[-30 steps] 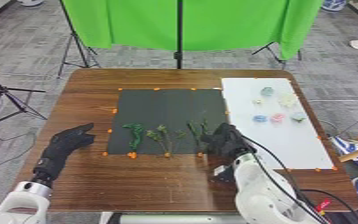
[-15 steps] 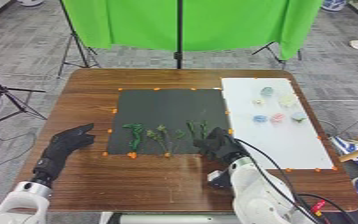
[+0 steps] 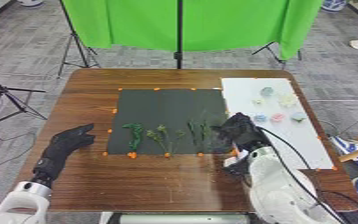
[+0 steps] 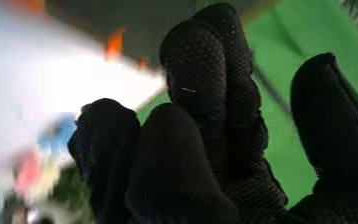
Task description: Arrange flowers
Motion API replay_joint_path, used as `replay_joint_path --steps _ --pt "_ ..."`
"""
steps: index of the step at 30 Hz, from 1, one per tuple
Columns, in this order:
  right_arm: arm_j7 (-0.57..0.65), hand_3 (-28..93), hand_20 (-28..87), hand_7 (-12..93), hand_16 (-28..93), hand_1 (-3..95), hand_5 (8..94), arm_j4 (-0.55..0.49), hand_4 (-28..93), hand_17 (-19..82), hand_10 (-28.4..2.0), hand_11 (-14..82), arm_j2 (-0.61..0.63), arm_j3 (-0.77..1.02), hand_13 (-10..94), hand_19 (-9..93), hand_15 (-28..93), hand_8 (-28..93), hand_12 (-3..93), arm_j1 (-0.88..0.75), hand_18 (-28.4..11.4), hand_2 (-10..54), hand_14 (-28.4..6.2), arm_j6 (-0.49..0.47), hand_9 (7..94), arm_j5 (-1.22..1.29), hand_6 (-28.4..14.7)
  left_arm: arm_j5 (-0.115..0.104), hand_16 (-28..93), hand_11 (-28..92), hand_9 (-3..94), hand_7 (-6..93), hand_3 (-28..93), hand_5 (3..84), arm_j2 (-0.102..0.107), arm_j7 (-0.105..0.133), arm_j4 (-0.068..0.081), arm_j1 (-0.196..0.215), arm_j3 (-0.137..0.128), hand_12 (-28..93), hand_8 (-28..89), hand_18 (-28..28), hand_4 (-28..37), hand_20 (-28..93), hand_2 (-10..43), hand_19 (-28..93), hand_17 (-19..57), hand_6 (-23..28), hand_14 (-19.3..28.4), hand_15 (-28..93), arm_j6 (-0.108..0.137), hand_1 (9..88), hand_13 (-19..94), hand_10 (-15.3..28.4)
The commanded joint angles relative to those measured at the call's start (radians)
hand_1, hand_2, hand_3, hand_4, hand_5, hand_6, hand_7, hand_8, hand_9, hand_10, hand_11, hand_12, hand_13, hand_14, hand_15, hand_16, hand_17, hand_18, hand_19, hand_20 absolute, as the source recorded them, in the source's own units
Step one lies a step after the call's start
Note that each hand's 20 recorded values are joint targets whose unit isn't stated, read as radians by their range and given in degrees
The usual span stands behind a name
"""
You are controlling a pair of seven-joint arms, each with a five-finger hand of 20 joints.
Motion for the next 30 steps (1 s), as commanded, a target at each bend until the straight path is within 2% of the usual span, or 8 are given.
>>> replay_joint_path --steps 1,4,7,13,19,23,28,30 --pt "0.069 65 60 25 37 32.1 73.4 0.126 -9 62 -14.5 34.7 0.134 -0.018 90 93 65 -7 29.8 0.163 -17.5 -1.6 -3.7 0.036 81.9 -0.167 -4.3 0.003 2 19 46.1 8.1 66 45.2 -0.001 -0.006 0.002 0.004 0.008 13 -5 18.3 -24.2 20 4.1 21 2.0 3.9 19.6 22 -0.006 22.3 35 15.1" --pt "0.085 66 60 21 38 33.4 69.1 0.181 -9 61 -15.7 30.7 0.147 -0.042 88 93 64 -6 29.5 0.21 -17.0 -4.8 -3.8 0.004 76.7 -0.188 -4.1 0.003 1 19 46.1 8.1 66 45.2 -0.002 -0.001 0.001 0.003 0.01 13 -5 18.3 -24.2 20 4.1 21 2.0 3.9 19.5 22 -0.001 22.2 35 15.1" --pt "0.102 66 61 18 38 35.8 61.2 0.235 -9 60 -17.2 26.7 0.153 -0.075 85 93 64 -6 29.2 0.255 -16.6 -8.7 -4.3 -0.035 69.5 -0.217 -3.2 0.003 2 19 46.1 8.2 66 45.1 -0.003 0.001 0.0 0.005 0.007 13 -5 18.3 -24.1 20 4.2 21 2.0 3.8 19.5 22 0.0 22.2 35 15.1" --pt "0.139 66 61 13 38 36.8 54.5 0.293 -9 59 -18.5 22.8 0.149 -0.093 83 93 64 -6 27.6 0.294 -16.5 -9.5 -5.1 -0.168 65.7 -0.219 -2.6 0.004 2 19 46.2 8.1 66 45.2 -0.007 0.004 0.001 0.001 0.01 13 -5 18.3 -24.2 20 4.1 21 2.0 3.8 19.6 22 0.003 22.2 35 15.2" --pt "0.148 66 60 12 37 36.2 53.0 0.31 -9 59 -18.8 22.0 0.146 -0.087 82 93 64 -6 27.2 0.278 -16.6 -9.5 -5.3 -0.208 65.1 -0.201 -1.8 0.002 2 19 46.1 8.2 66 45.2 -0.01 0.004 0.001 0.005 0.006 13 -5 18.3 -24.2 20 4.1 21 2.0 3.8 19.6 22 0.003 22.2 35 15.2" --pt "0.137 66 60 12 36 37.2 54.0 0.321 -10 59 -18.1 22.4 0.144 -0.101 84 93 63 -6 26.9 0.26 -16.3 -9.5 -4.6 -0.17 67.3 -0.2 -1.3 0.001 2 19 46.1 8.1 66 45.1 -0.011 0.005 0.0 0.007 0.005 13 -5 18.3 -24.2 20 4.1 21 2.0 3.9 19.5 22 0.002 22.2 35 15.2" --pt "0.111 67 59 16 36 44.4 60.0 0.355 -14 62 -15.1 24.6 0.138 -0.145 88 93 62 -8 25.3 0.248 -15.2 -9.5 -2.9 -0.029 73.6 -0.243 -0.2 0.001 2 19 46.1 8.1 66 45.2 -0.01 0.008 0.001 0.005 0.003 13 -5 18.3 -24.1 20 4.1 21 2.0 3.9 19.6 22 0.005 22.2 35 15.1" --pt "0.106 64 59 16 36 48.2 62.4 0.367 -15 62 -13.7 21.0 0.134 -0.159 89 93 62 -8 31.8 0.246 -14.7 -9.5 -2.5 0.019 76.1 -0.24 -0.1 0.001 2 19 46.1 8.1 66 45.2 -0.01 0.009 0.002 0.003 0.004 13 -5 18.3 -24.1 20 4.1 21 2.0 3.9 19.6 22 0.007 22.2 35 15.2"
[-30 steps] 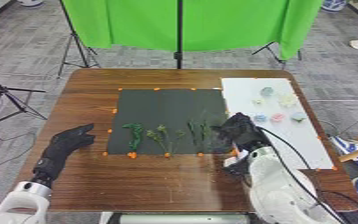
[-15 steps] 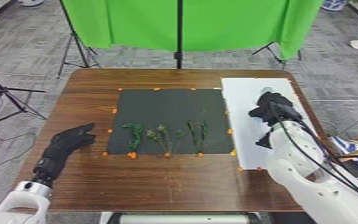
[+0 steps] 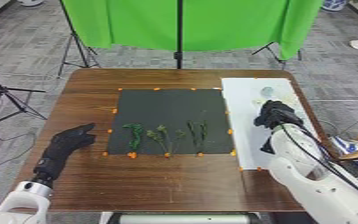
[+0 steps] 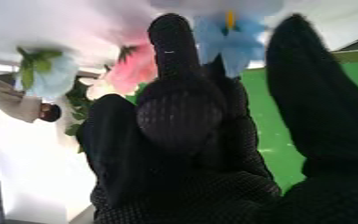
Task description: Arrange flowers
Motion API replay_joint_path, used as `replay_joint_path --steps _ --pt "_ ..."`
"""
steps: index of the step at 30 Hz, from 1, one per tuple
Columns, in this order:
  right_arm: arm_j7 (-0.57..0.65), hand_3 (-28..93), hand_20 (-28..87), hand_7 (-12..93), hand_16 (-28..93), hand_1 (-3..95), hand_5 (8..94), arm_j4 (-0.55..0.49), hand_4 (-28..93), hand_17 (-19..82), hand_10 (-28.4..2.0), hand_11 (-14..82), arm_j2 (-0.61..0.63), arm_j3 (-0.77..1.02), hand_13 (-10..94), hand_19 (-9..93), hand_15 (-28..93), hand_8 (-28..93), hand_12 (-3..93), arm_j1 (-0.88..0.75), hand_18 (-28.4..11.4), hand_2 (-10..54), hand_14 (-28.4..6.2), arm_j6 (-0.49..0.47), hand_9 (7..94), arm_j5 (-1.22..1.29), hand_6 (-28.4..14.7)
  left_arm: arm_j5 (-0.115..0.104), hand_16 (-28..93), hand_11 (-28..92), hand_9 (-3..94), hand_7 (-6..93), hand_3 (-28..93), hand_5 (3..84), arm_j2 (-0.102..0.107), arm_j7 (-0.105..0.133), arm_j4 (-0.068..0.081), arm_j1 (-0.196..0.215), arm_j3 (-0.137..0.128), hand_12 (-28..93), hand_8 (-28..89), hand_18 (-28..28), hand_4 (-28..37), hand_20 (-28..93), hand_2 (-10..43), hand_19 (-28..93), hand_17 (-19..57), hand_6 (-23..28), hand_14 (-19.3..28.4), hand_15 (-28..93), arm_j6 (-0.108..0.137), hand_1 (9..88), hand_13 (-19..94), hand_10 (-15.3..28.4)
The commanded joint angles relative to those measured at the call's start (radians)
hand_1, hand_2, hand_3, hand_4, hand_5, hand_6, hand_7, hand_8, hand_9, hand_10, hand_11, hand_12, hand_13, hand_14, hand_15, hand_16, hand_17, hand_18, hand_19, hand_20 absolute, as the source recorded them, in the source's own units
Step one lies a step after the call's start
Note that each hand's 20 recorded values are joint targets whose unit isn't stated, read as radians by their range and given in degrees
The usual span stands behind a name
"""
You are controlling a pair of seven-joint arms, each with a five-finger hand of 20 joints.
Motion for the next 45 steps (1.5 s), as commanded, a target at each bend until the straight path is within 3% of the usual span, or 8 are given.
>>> replay_joint_path --steps 1,5,10,20,26,29,36,45 --pt "-0.028 61 59 17 35 51.5 63.9 0.048 -15 63 -12.8 17.8 -0.012 -0.066 89 93 61 -7 35.5 -0.028 -14.5 -9.5 -2.1 0.21 78.3 -0.04 0.1 0.0 2 19 46.1 8.0 66 45.2 -0.009 0.003 0.002 0.004 -0.001 13 -5 18.3 -24.1 20 4.1 21 2.0 3.9 19.6 22 0.006 22.2 35 15.2" --pt "-0.038 53 58 20 36 62.6 74.5 0.068 -14 65 -9.5 10.7 -0.014 -0.092 92 93 60 12 43.4 -0.022 -13.7 -9.5 -0.7 0.287 88.1 -0.059 -1.3 0.0 2 19 46.2 8.0 66 45.2 -0.009 0.005 0.002 0.007 -0.004 13 -5 18.3 -24.1 20 4.1 21 2.0 3.9 19.6 22 0.006 22.3 35 15.1" --pt "-0.043 53 59 24 37 66.5 79.3 0.013 -15 66 -8.9 11.6 0.002 -0.056 93 93 60 15 44.6 -0.029 -13.4 -9.5 0.2 0.292 91.1 -0.056 -2.0 -0.007 2 19 46.2 8.1 66 45.2 -0.008 0.018 -0.002 0.014 -0.006 13 -5 18.4 -24.1 20 4.2 21 2.0 3.9 19.5 22 0.023 22.3 35 15.1" --pt "-0.165 54 59 25 38 66.1 79.3 -0.144 -14 66 -9.1 11.6 0.035 -0.075 93 93 60 14 45.6 0.181 -13.1 -9.5 0.1 0.276 91.1 0.07 -2.2 -0.069 1 20 47.7 9.0 66 46.7 0.003 0.093 -0.012 0.062 -0.043 13 -5 18.5 -24.6 20 4.6 22 3.1 4.3 19.7 23 0.157 22.8 36 15.2" --pt "-0.342 55 59 25 39 65.4 78.7 -0.082 -15 65 -8.9 11.7 -0.086 -0.281 92 93 61 15 46.3 0.46 -12.9 -9.5 0.1 0.196 90.5 0.255 -2.2 -0.116 1 20 47.9 9.0 66 47.1 -0.009 0.117 -0.021 0.103 -0.092 13 -6 18.0 -25.5 19 6.8 21 4.1 4.4 19.8 22 0.23 22.2 37 15.3" --pt "-0.428 56 59 26 39 64.9 78.5 -0.025 -15 65 -8.6 11.7 -0.176 -0.386 91 93 61 15 46.5 0.571 -12.7 -9.5 0.1 0.141 90.2 0.31 -2.0 -0.124 1 21 48.4 9.2 66 47.1 -0.012 0.121 -0.018 0.105 -0.102 13 -6 17.8 -26.3 19 7.5 21 4.1 4.3 19.9 23 0.238 21.8 37 15.6" --pt "-0.561 57 61 28 38 63.7 77.2 0.098 -17 64 -7.9 11.7 -0.355 -0.556 90 93 63 14 46.8 0.705 -12.7 -9.5 0.1 0.04 89.6 0.306 -1.0 -0.133 1 21 48.5 9.2 66 47.2 -0.002 0.129 0.001 0.073 -0.079 13 -6 17.8 -27.9 20 9.8 21 4.1 4.4 19.9 23 0.245 20.2 37 15.7" --pt "-0.578 60 61 31 38 62.0 75.3 0.197 -18 63 -7.0 11.7 -0.48 -0.699 89 93 64 12 47.4 0.744 -12.6 -9.5 0.3 -0.018 89.0 0.259 -0.1 -0.181 -1 22 51.6 9.8 63 49.2 0.02 0.186 0.018 0.036 -0.014 12 -6 15.4 -28.2 18 32.7 19 7.6 4.4 19.9 24 0.344 16.6 40 16.2"
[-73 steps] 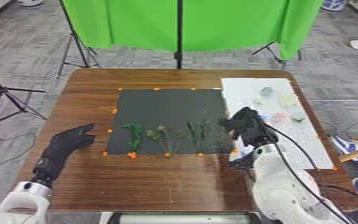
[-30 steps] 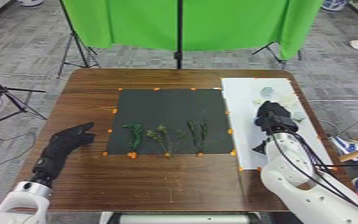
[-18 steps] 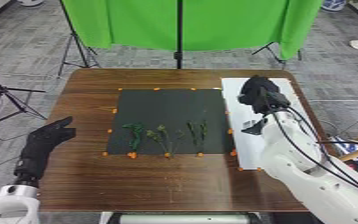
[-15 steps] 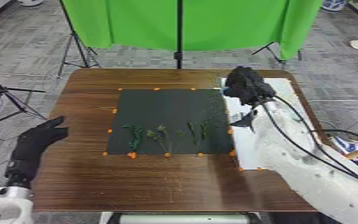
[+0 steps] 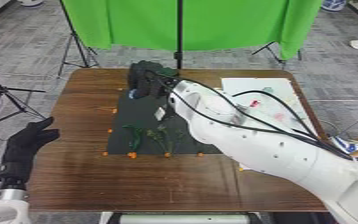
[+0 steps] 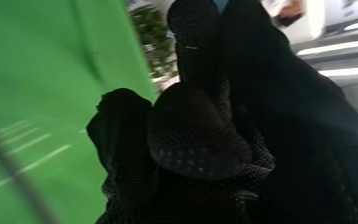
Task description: Arrange flowers
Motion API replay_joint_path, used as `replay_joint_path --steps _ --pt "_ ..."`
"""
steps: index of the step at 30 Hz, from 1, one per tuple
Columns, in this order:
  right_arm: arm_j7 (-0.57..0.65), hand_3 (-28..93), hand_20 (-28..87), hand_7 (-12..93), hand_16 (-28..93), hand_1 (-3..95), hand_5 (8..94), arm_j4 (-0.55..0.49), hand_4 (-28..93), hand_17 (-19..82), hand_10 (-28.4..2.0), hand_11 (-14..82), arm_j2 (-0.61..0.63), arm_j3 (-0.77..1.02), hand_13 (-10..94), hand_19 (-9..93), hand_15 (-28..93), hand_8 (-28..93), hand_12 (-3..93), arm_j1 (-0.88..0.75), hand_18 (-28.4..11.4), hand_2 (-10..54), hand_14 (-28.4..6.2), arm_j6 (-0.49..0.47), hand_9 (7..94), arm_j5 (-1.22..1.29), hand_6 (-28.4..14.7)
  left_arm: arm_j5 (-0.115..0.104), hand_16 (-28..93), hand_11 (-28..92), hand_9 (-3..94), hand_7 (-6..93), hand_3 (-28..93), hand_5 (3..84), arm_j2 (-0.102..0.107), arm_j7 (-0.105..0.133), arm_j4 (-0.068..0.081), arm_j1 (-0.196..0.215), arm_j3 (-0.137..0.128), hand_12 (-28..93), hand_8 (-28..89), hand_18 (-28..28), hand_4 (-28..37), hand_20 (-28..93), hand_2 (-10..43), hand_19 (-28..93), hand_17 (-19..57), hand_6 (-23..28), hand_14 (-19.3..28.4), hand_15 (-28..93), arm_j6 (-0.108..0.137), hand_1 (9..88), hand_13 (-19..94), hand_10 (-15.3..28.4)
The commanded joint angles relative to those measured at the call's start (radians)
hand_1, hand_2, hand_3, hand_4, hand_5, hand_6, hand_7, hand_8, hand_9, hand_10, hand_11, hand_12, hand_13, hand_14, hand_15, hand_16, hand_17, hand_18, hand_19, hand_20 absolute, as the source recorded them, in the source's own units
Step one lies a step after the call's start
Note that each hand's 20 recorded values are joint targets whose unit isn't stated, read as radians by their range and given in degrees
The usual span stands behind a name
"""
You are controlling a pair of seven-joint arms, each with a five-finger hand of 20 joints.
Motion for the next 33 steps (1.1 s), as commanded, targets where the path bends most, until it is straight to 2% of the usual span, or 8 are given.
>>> replay_joint_path --steps 1,6,10,11,14,19,33 --pt "-0.012 60 61 31 38 61.9 75.1 0.042 -18 63 -7.1 11.7 -0.141 -0.081 89 93 64 12 47.4 0.012 -12.6 -9.5 0.3 -0.063 88.9 -0.051 0.0 -0.045 -1 22 51.9 10.0 63 49.3 0.01 0.048 0.018 -0.029 0.052 12 -6 15.1 -28.2 18 33.2 19 8.1 4.5 19.9 24 0.08 16.3 40 16.2" --pt "-0.014 61 61 32 38 61.0 74.5 0.092 -18 63 -7.1 11.9 -0.184 -0.116 89 93 64 11 47.9 -0.008 -12.6 -9.5 0.4 -0.061 88.6 -0.105 0.3 -0.043 -2 22 52.5 10.2 64 49.5 0.012 0.051 0.028 -0.053 0.073 12 -6 14.8 -28.3 17 33.8 19 8.3 4.8 19.8 25 0.072 16.3 41 15.8" --pt "-0.009 62 61 33 38 60.3 73.9 0.129 -18 62 -7.2 12.2 -0.204 -0.138 89 93 64 11 48.9 -0.01 -12.8 -9.5 0.1 -0.048 88.2 -0.129 0.4 -0.045 -2 22 52.6 10.4 64 49.2 0.014 0.054 0.029 -0.059 0.08 12 -6 14.8 -28.3 18 33.8 19 8.3 4.7 19.8 25 0.068 16.0 41 15.7" --pt "-0.012 62 61 33 38 60.1 73.9 0.138 -18 62 -7.2 12.1 -0.21 -0.14 89 93 64 11 49.1 -0.011 -12.8 -9.5 0.1 -0.047 88.2 -0.13 0.5 -0.044 -2 22 52.6 10.4 64 49.2 0.012 0.055 0.025 -0.053 0.08 12 -7 14.8 -28.3 18 33.7 19 8.2 4.7 19.8 25 0.073 15.9 41 15.7" --pt "0.004 62 61 33 38 59.7 73.6 0.151 -18 62 -7.4 12.3 -0.212 -0.146 88 93 65 10 50.0 -0.013 -13.0 -9.5 0.0 -0.043 88.0 -0.133 1.1 -0.044 -2 22 52.6 10.5 65 49.2 0.011 0.051 0.031 -0.064 0.088 11 -7 14.9 -28.3 18 33.5 19 8.0 4.7 19.8 25 0.061 15.8 41 15.8" --pt "0.011 62 61 33 38 58.9 73.5 0.168 -18 61 -7.5 12.3 -0.215 -0.154 88 93 65 9 50.6 -0.024 -13.1 -9.5 -0.2 -0.05 87.9 -0.157 1.4 -0.042 -2 22 52.5 10.5 65 48.9 0.009 0.047 0.032 -0.066 0.092 12 -7 15.0 -28.3 18 33.1 19 7.7 4.8 19.9 25 0.05 15.5 41 15.8" --pt "0.03 62 61 27 38 55.3 68.0 0.204 -18 60 -7.9 14.2 -0.213 -0.155 86 93 66 6 51.7 -0.036 -13.9 -9.5 -1.3 -0.094 85.9 -0.225 2.1 -0.03 -2 22 51.4 10.3 66 47.9 0.005 0.032 0.03 -0.064 0.089 12 -6 15.4 -28.3 17 25.8 19 6.9 4.7 19.8 24 0.025 15.1 40 16.0"
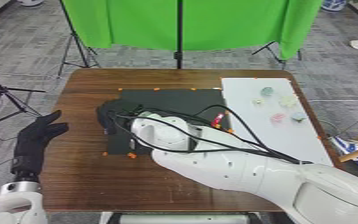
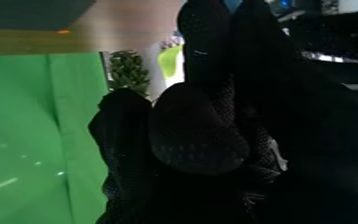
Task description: Arrange flowers
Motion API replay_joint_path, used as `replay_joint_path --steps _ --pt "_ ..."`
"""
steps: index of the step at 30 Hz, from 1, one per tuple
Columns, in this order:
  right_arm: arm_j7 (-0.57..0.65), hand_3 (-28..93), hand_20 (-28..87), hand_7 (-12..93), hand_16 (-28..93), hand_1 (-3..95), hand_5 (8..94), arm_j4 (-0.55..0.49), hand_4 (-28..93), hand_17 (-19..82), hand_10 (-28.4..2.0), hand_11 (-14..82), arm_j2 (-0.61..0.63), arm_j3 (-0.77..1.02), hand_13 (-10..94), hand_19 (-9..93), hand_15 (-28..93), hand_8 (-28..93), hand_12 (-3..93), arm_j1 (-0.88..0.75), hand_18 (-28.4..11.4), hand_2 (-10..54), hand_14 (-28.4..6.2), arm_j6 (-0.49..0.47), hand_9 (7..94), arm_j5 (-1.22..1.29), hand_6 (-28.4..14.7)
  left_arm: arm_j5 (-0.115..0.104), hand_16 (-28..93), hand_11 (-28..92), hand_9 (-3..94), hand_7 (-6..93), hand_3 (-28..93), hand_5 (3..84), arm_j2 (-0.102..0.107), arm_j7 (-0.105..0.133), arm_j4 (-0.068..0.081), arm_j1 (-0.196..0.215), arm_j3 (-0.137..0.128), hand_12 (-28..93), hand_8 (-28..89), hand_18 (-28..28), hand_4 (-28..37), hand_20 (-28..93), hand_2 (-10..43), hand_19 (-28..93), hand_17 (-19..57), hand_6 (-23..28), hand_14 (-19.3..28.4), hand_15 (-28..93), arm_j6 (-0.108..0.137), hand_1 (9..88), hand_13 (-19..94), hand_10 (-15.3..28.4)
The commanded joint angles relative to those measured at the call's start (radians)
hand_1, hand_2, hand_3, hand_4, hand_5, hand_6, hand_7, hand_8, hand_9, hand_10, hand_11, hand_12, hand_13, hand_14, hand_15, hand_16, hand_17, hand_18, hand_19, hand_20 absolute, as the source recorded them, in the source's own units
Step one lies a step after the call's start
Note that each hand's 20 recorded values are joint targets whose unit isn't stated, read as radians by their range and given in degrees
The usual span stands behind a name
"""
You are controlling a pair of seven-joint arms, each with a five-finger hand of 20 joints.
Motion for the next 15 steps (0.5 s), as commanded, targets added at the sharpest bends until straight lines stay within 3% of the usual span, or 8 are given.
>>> replay_joint_path --steps 1,15 --pt "0.013 62 61 27 38 55.1 67.5 0.01 -18 60 -7.9 14.2 -0.005 0.001 86 93 66 6 51.7 -0.003 -14.0 -9.5 -1.3 -0.045 85.6 -0.058 2.0 0.008 -2 22 51.3 10.2 66 47.8 -0.011 -0.015 0.003 0.01 0.0 12 -6 15.4 -28.3 17 25.5 19 6.8 4.7 19.8 24 -0.021 15.2 40 16.0" --pt "0.015 61 57 23 37 52.9 63.1 0.005 -18 58 -8.2 15.1 0.028 0.0 85 93 65 2 50.6 -0.01 -14.6 -9.5 -2.0 -0.098 83.2 -0.096 3.1 0.014 -1 22 50.9 10.2 67 47.6 -0.015 -0.031 -0.005 0.024 -0.016 12 -6 15.6 -28.3 17 23.0 19 6.4 4.7 20.0 24 -0.034 15.7 39 15.9"
